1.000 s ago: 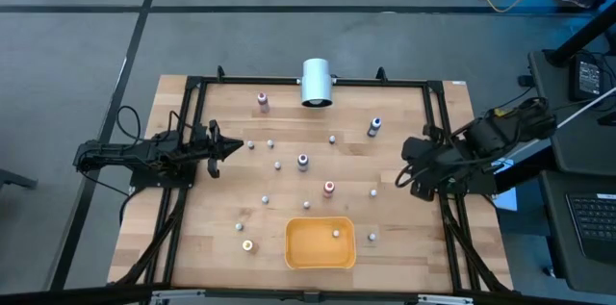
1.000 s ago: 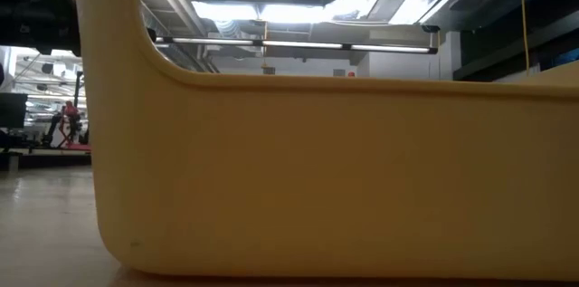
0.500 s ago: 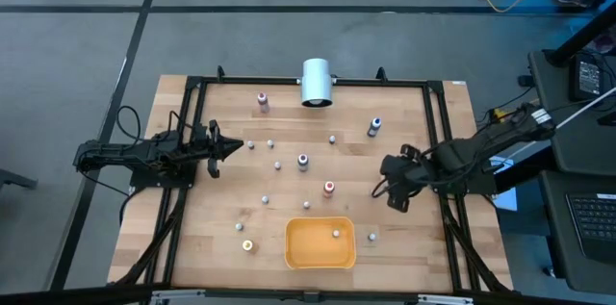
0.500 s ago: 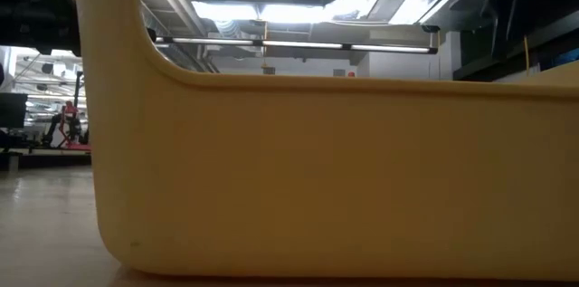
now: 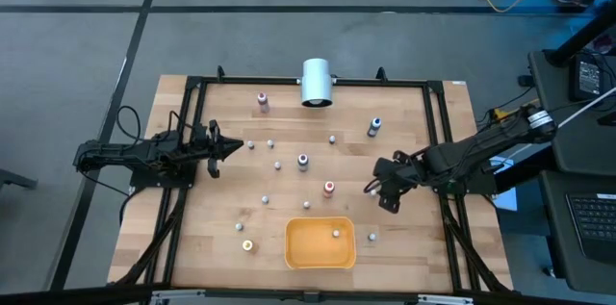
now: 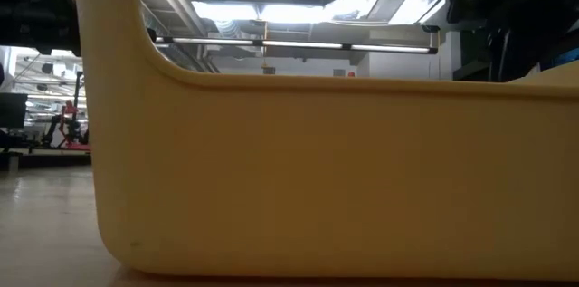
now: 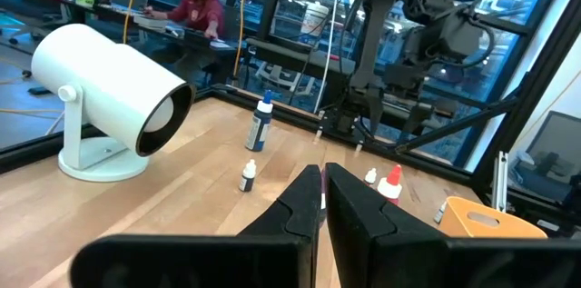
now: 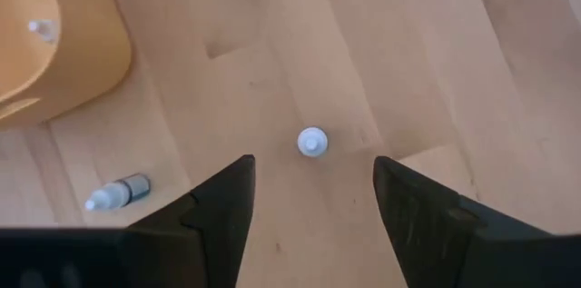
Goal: Pick & Place food coloring
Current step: Put the small red food coloring bottle into the yellow container
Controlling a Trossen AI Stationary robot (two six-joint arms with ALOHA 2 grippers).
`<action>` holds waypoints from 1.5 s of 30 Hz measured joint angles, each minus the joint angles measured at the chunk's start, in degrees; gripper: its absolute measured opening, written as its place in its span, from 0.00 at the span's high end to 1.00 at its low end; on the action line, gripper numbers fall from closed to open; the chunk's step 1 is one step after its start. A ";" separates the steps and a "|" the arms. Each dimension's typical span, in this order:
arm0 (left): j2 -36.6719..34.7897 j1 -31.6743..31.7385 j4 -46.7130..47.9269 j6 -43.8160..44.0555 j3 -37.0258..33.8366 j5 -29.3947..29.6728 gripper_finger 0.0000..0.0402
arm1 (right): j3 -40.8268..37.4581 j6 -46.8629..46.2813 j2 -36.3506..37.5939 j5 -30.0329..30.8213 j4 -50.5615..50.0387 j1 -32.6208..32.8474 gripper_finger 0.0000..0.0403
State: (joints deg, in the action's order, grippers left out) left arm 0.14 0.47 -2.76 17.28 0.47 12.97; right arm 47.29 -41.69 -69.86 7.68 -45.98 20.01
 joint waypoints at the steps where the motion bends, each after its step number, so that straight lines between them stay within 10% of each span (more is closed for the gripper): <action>1: 0.00 0.00 0.01 0.00 0.00 0.00 0.96 | -0.45 0.02 -0.31 -0.28 0.59 -0.23 0.44; 45: 0.00 0.00 -0.01 0.00 0.00 0.00 0.96 | -3.52 3.23 -16.46 -4.37 10.98 -3.41 0.49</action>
State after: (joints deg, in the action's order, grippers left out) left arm 0.14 0.47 -2.76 17.28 0.47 12.97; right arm 43.77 -38.46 -86.32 3.31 -35.00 16.60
